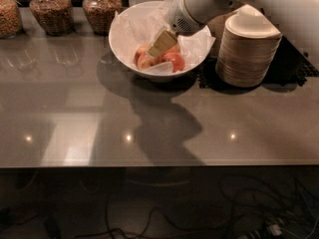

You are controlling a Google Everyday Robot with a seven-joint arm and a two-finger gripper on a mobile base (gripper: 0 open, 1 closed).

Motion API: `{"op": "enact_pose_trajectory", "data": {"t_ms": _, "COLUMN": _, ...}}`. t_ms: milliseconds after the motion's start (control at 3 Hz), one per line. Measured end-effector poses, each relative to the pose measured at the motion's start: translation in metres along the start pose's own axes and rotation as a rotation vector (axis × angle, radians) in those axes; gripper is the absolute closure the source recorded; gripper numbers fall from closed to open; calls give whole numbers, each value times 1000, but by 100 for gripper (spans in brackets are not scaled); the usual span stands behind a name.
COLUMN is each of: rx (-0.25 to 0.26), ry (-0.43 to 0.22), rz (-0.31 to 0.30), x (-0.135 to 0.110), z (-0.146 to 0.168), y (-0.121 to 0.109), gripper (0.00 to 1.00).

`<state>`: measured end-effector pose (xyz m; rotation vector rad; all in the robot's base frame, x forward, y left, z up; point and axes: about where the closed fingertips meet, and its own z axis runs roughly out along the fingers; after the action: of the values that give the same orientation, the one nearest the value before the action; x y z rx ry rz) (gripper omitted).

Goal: Pick apple from white bowl

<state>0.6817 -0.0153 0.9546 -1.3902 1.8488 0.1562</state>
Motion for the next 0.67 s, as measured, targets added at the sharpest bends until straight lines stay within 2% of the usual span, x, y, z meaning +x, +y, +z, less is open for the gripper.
{"op": "enact_pose_trajectory", "data": {"t_ms": 333, "rx": -39, "ry": 6, "rz": 17, "x": 4, "z": 10, "y": 8, "gripper": 40}}
{"op": "enact_pose_trajectory", "data": {"t_ms": 667, "rx": -83, "ry": 10, "rz": 32, "x": 5, "z": 20, "y": 17, "gripper": 39}}
